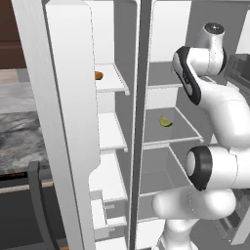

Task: There's a fish in the fridge that needs to be moved to the freezer for freezing. Pick up the fish from the fridge, place it on any shelf in the freezer, and close the fridge and freezer doors when done.

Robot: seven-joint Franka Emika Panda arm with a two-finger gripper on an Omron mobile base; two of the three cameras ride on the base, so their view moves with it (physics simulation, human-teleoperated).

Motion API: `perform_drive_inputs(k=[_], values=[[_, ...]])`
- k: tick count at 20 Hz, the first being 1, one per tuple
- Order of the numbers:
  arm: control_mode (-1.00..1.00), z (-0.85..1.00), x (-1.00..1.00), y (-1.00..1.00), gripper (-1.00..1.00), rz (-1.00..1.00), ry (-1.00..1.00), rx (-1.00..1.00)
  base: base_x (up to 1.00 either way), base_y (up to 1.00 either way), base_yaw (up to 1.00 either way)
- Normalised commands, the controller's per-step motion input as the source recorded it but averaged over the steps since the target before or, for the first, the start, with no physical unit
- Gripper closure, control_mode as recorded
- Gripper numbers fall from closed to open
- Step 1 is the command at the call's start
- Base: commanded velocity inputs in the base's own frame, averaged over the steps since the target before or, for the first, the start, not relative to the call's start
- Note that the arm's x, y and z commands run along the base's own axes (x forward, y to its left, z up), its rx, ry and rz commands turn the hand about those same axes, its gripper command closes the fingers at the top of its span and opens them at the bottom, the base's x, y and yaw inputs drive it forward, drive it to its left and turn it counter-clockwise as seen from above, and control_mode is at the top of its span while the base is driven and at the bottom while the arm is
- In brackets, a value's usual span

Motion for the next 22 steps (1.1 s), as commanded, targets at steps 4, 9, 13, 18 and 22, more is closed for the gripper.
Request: perform_drive_inputs(k=[4,9,13,18,22], values=[[-1.0,-0.15,0.24,-0.18,-1.0,0.0,0.0,0.0,0.0,0.0,0.0],[-1.0,-0.14,0.28,-0.1,-1.0,0.0,0.0,0.0,0.0,0.0,0.0],[-1.0,-0.03,0.31,0.0,-1.0,0.0,0.0,0.0,0.0,0.0,0.0],[-1.0,0.0,0.29,0.0,-1.0,-0.01,0.0,0.0,0.0,0.0,0.0],[-1.0,0.0,0.29,-0.06,-1.0,-0.01,0.02,0.0,0.0,0.0,0.0]])
